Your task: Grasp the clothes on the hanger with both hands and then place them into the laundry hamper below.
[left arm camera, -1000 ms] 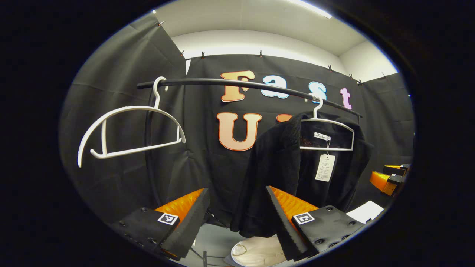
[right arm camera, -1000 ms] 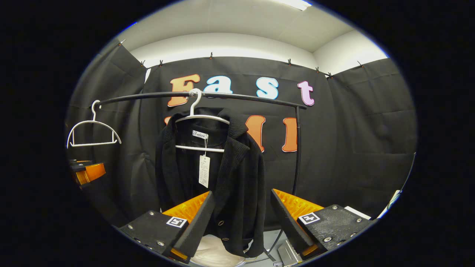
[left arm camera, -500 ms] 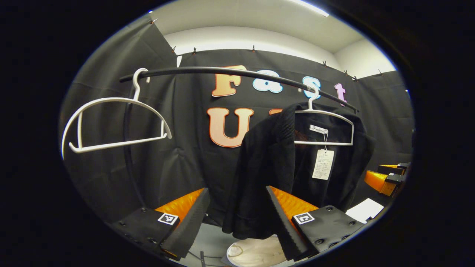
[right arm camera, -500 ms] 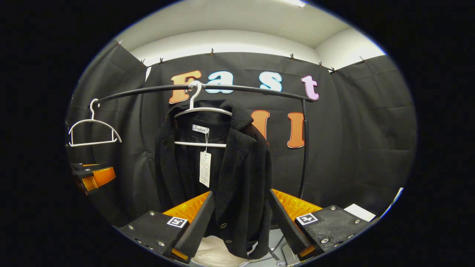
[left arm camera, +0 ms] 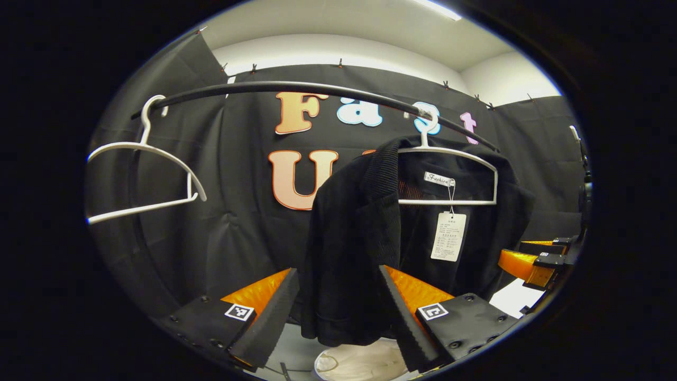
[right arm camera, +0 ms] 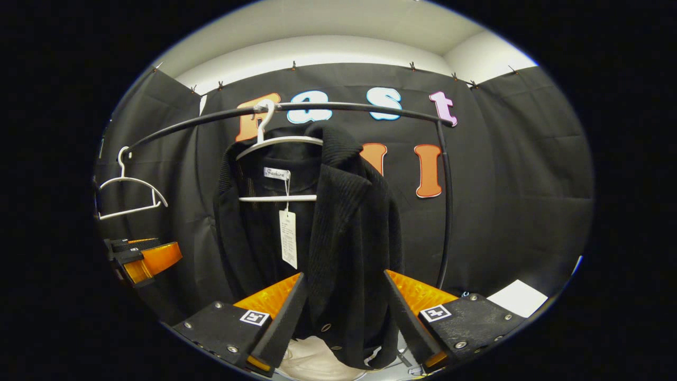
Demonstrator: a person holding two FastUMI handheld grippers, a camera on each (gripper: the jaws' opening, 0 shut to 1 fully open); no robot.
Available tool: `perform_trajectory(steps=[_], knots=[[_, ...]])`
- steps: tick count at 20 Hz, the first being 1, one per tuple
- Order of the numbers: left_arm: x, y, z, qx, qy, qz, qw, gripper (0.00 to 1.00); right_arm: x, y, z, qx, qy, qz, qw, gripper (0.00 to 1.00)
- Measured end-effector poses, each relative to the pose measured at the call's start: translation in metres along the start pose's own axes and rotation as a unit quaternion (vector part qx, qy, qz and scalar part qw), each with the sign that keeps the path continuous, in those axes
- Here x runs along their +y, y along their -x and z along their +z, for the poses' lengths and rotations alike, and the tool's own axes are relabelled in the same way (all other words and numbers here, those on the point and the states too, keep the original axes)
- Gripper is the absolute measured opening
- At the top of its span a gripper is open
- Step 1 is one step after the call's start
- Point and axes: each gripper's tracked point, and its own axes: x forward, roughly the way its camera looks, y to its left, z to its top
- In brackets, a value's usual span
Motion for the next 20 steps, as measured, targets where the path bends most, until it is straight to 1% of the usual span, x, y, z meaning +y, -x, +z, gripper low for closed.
perform_trajectory(steps=[1, 2, 3, 4, 5, 6, 7, 11, 13, 14, 15, 16, 17, 19, 20], knots=[[-0.003, -0.006, -0.001, 0.002, -0.003, -0.004, 1.0, 0.93, -0.001, -0.005, -0.001, 0.004, -0.006, 0.001, 1.0, 0.87], [-0.008, -0.012, -0.002, 0.006, -0.004, -0.008, 1.0, 1.0, -0.002, -0.01, -0.002, 0.008, -0.012, 0.003, 1.0, 0.93], [-0.011, -0.018, -0.004, 0.009, -0.003, -0.012, 1.0, 1.0, -0.001, -0.014, -0.003, 0.01, -0.017, 0.005, 1.0, 0.83], [-0.016, -0.025, -0.006, 0.012, -0.001, -0.016, 1.0, 0.96, -0.001, -0.019, -0.005, 0.014, -0.02, 0.008, 1.0, 0.82], [-0.022, -0.031, -0.009, 0.016, 0.003, -0.022, 1.0, 0.96, -0.001, -0.022, -0.006, 0.017, -0.021, 0.01, 1.0, 0.82], [-0.027, -0.038, -0.011, 0.019, 0.008, -0.027, 0.999, 0.97, 0.0, -0.026, -0.007, 0.02, -0.022, 0.011, 0.999, 0.89], [-0.031, -0.045, -0.013, 0.023, 0.012, -0.033, 0.999, 0.97, 0.001, -0.028, -0.008, 0.023, -0.023, 0.014, 0.999, 0.8], [-0.049, -0.065, -0.017, 0.027, 0.015, -0.055, 0.998, 0.97, 0.0, -0.038, -0.009, 0.026, -0.031, 0.021, 0.999, 0.75], [-0.057, -0.075, -0.018, 0.03, 0.01, -0.064, 0.997, 0.96, 0.0, -0.043, -0.008, 0.027, -0.035, 0.024, 0.999, 0.7], [-0.061, -0.079, -0.019, 0.031, 0.008, -0.066, 0.997, 0.96, 0.0, -0.045, -0.008, 0.028, -0.036, 0.025, 0.999, 0.65], [-0.063, -0.085, -0.02, 0.032, 0.007, -0.064, 0.997, 0.96, -0.001, -0.047, -0.008, 0.028, -0.037, 0.026, 0.999, 0.63], [-0.063, -0.092, -0.021, 0.033, 0.007, -0.059, 0.998, 1.0, -0.002, -0.049, -0.008, 0.028, -0.038, 0.026, 0.999, 0.54], [-0.062, -0.097, -0.023, 0.034, 0.007, -0.053, 0.998, 0.97, -0.003, -0.05, -0.008, 0.03, -0.04, 0.024, 0.998, 0.5], [-0.061, -0.107, -0.025, 0.037, 0.007, -0.046, 0.998, 0.97, -0.006, -0.051, -0.009, 0.036, -0.051, 0.022, 0.998, 0.39], [-0.059, -0.113, -0.027, 0.038, 0.005, -0.04, 0.998, 1.0, -0.008, -0.053, -0.008, 0.039, -0.058, 0.019, 0.997, 0.32]])
